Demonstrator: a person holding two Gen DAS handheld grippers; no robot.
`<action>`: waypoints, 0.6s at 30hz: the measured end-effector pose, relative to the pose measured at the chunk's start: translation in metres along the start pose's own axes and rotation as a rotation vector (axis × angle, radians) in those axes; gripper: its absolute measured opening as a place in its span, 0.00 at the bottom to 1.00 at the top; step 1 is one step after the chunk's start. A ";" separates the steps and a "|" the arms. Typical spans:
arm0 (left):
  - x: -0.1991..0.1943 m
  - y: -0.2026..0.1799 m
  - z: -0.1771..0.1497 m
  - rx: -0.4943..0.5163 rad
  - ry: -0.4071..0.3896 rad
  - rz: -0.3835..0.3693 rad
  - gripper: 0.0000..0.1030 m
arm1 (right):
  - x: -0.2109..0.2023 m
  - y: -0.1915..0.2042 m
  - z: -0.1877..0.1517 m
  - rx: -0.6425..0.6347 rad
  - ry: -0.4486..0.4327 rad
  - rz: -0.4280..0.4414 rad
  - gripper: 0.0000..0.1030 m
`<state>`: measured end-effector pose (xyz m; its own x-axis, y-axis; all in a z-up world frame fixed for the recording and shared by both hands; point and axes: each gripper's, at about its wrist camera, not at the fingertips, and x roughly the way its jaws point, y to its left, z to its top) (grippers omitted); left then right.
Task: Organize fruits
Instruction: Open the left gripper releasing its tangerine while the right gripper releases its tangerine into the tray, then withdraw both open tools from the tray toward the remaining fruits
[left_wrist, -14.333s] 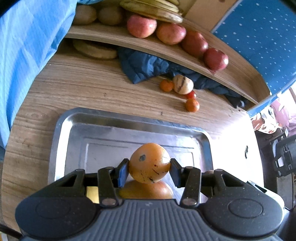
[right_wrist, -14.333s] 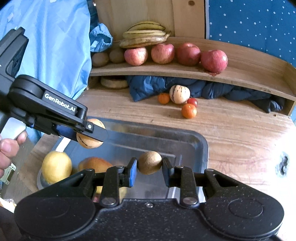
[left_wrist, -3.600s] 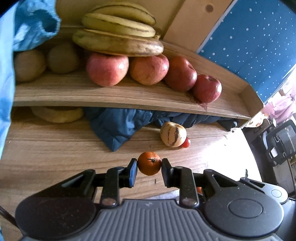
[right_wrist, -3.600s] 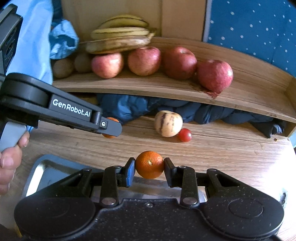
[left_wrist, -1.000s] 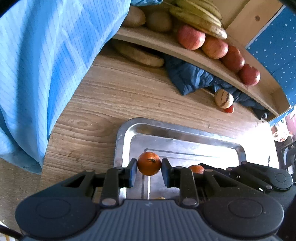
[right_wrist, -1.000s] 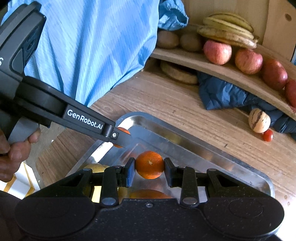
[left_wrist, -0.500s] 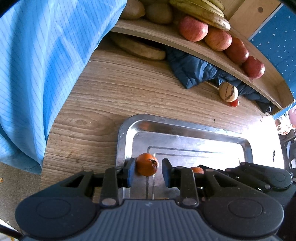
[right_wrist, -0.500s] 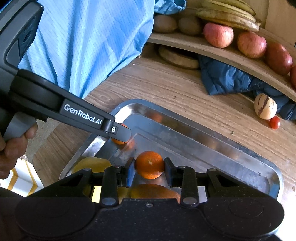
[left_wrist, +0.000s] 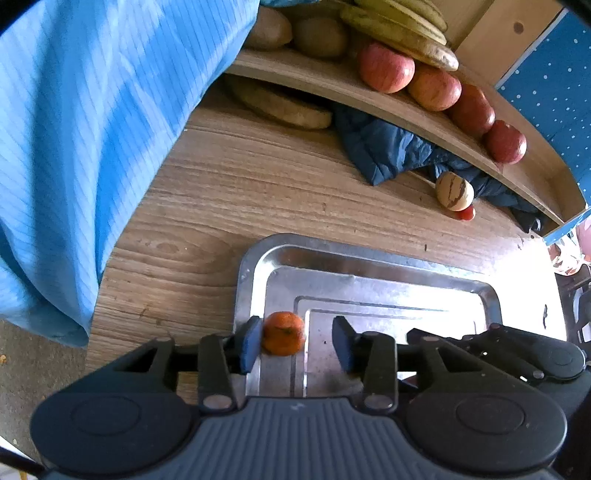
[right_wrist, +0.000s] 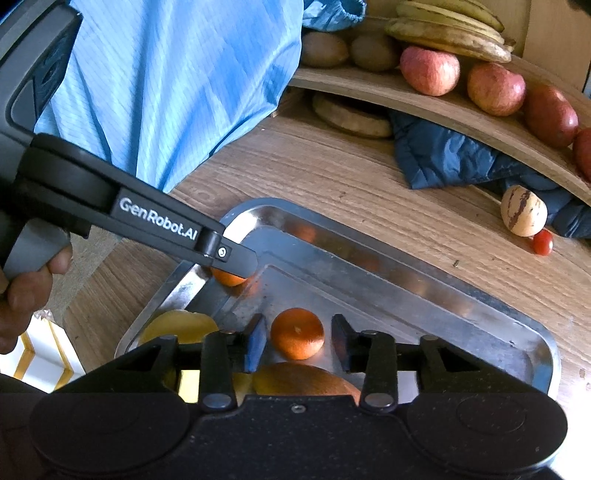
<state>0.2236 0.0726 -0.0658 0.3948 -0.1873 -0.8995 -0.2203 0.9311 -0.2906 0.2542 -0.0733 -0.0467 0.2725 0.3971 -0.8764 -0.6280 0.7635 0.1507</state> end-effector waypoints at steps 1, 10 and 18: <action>-0.003 0.000 -0.001 -0.001 -0.007 -0.002 0.49 | -0.002 -0.001 -0.001 0.001 -0.005 -0.002 0.47; -0.028 -0.008 -0.017 0.022 -0.071 0.024 0.82 | -0.028 -0.009 -0.011 0.010 -0.060 -0.017 0.73; -0.046 -0.024 -0.035 0.044 -0.102 0.069 0.95 | -0.057 -0.011 -0.025 0.003 -0.115 -0.015 0.89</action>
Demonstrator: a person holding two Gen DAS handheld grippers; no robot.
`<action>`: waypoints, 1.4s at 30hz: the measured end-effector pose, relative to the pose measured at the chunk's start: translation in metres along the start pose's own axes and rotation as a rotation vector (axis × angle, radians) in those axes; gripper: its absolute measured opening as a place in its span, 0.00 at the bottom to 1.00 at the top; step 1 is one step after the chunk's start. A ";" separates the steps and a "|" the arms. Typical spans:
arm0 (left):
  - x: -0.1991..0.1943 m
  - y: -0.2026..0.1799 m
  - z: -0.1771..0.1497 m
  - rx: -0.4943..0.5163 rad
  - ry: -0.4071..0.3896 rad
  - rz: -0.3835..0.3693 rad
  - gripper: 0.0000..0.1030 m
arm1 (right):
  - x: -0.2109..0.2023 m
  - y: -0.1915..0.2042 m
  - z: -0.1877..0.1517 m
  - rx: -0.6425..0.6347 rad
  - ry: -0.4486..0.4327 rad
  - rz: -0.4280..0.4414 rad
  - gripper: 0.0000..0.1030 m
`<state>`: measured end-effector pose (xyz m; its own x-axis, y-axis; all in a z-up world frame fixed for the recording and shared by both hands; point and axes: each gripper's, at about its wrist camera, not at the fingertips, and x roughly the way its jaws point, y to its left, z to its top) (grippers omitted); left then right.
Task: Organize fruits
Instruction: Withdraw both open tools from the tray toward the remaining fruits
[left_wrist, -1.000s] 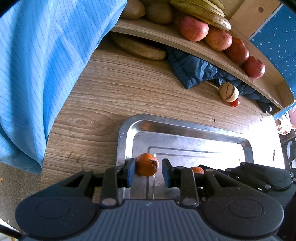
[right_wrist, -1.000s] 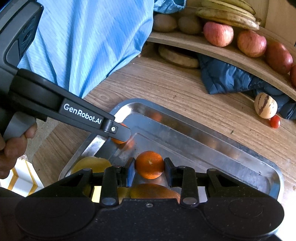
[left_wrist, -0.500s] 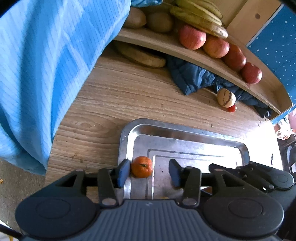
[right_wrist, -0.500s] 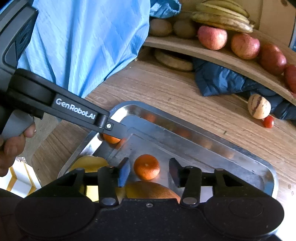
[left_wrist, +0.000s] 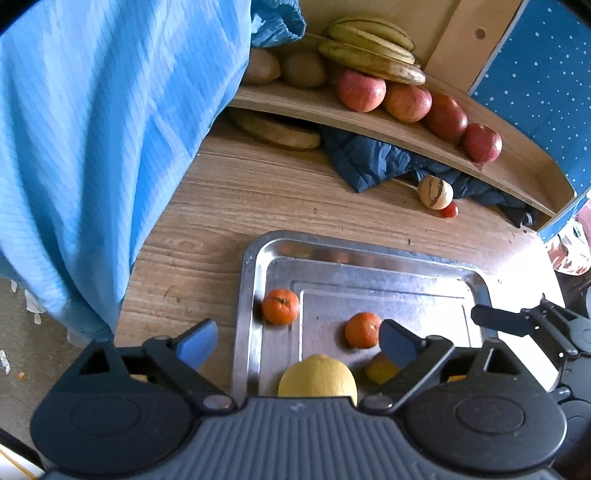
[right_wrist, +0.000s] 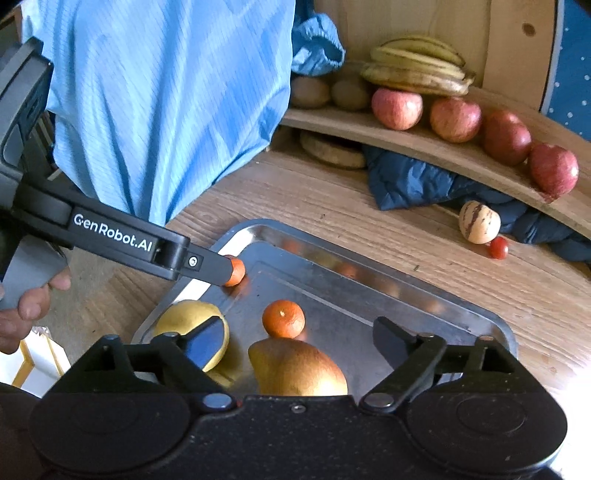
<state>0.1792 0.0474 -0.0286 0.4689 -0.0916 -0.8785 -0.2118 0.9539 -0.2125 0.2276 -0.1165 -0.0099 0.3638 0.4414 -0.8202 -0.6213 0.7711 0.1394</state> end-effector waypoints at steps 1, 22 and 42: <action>-0.002 -0.001 -0.002 0.000 -0.001 0.003 0.95 | -0.004 0.000 -0.002 -0.001 -0.005 0.001 0.91; -0.023 -0.024 -0.057 0.112 0.128 0.045 0.98 | -0.057 -0.026 -0.066 0.068 0.074 -0.041 0.99; -0.023 -0.048 -0.055 0.182 0.201 0.103 0.99 | -0.071 -0.044 -0.091 0.120 0.113 -0.144 0.99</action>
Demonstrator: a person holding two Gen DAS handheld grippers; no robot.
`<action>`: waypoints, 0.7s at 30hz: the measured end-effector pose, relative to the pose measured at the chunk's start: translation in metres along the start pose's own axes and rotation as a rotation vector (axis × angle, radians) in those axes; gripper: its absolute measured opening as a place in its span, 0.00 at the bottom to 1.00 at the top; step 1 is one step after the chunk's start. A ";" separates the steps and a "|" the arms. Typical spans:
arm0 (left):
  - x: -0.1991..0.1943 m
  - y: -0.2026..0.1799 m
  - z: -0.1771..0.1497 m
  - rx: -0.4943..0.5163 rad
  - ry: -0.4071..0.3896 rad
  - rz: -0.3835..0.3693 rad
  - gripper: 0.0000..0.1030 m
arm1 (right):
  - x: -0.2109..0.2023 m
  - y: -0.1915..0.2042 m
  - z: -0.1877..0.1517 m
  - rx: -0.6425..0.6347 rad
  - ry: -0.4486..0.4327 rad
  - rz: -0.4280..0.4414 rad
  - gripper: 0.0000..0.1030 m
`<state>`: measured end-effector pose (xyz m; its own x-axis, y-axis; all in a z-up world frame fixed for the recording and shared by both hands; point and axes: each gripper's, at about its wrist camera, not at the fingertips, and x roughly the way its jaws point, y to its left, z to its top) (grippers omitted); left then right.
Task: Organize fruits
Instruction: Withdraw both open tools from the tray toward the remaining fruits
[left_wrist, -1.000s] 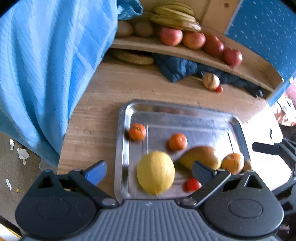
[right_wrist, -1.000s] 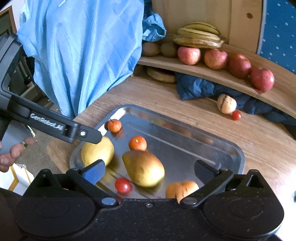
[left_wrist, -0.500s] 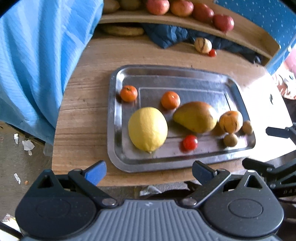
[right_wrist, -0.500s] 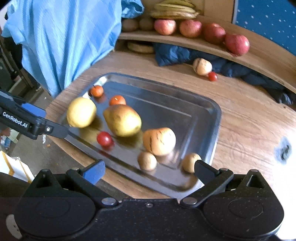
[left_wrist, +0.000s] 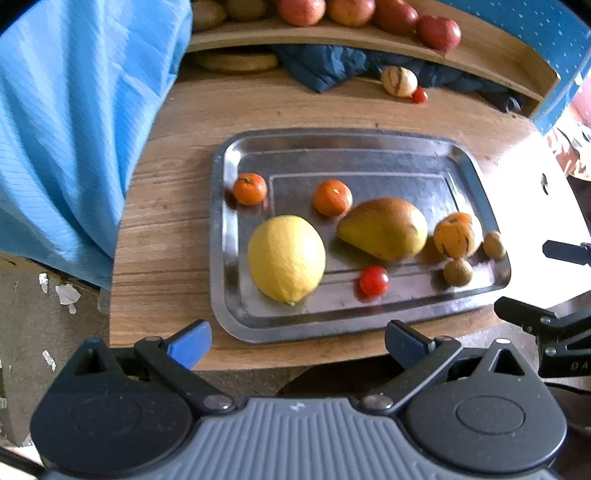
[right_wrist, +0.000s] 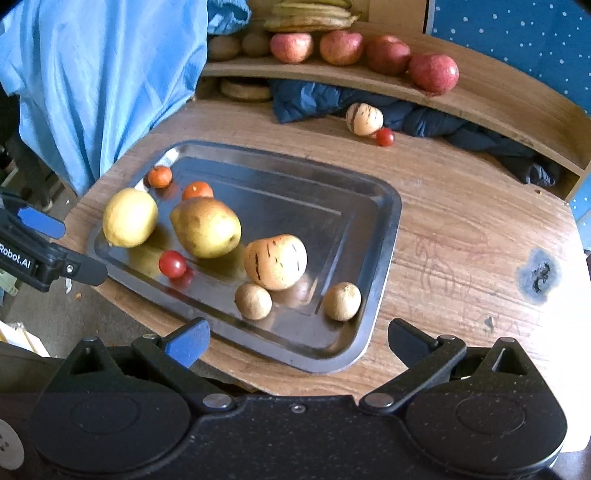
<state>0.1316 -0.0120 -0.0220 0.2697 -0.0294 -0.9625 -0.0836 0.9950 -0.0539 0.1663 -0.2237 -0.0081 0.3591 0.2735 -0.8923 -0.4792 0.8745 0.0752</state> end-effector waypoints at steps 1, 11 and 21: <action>-0.001 0.001 0.002 -0.005 -0.004 0.005 0.99 | -0.001 0.000 0.001 -0.003 -0.009 0.004 0.99; 0.011 0.005 0.026 -0.017 -0.026 -0.038 0.99 | 0.004 -0.012 0.020 0.012 -0.062 0.002 0.99; 0.031 -0.004 0.072 0.021 -0.019 -0.066 0.99 | 0.017 -0.037 0.035 0.085 -0.094 -0.025 0.99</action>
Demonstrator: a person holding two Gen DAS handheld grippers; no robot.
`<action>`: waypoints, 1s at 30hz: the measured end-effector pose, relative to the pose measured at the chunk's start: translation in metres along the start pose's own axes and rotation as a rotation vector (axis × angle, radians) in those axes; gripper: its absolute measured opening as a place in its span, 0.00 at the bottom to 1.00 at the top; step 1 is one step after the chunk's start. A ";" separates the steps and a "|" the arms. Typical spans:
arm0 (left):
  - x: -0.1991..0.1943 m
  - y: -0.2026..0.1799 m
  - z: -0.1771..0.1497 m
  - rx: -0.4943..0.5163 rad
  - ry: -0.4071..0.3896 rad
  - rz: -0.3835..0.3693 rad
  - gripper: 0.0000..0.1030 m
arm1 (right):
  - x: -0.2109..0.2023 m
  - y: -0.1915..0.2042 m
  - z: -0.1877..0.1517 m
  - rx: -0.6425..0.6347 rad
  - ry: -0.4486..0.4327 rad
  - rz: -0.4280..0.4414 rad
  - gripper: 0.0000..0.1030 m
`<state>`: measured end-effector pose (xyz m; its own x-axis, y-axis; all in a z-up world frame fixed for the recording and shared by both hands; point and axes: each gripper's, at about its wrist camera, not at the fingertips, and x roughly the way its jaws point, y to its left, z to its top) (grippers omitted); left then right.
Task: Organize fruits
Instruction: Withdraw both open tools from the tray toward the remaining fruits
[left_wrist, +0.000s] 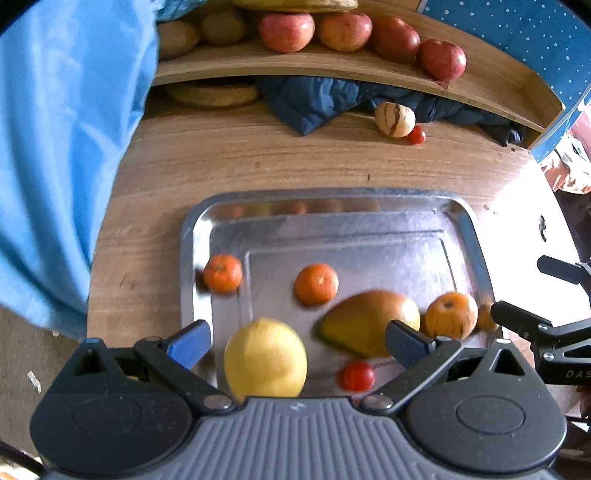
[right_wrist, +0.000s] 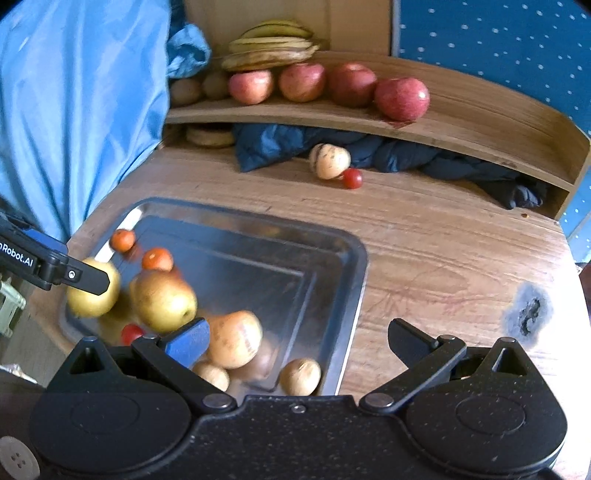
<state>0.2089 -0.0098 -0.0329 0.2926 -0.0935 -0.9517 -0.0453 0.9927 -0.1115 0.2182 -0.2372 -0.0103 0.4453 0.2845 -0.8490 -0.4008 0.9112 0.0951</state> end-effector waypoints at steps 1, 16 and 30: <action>0.002 -0.001 0.005 0.006 -0.002 -0.003 0.99 | 0.002 -0.003 0.001 0.015 -0.002 -0.003 0.99; 0.035 -0.027 0.078 0.094 -0.020 -0.061 0.99 | 0.026 -0.027 0.020 0.116 0.006 -0.096 0.99; 0.070 -0.065 0.129 0.149 -0.039 -0.144 0.99 | 0.053 -0.029 0.033 0.103 0.016 -0.237 0.99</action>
<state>0.3560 -0.0708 -0.0552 0.3230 -0.2351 -0.9167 0.1410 0.9698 -0.1990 0.2795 -0.2384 -0.0414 0.5039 0.0549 -0.8620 -0.2025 0.9777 -0.0562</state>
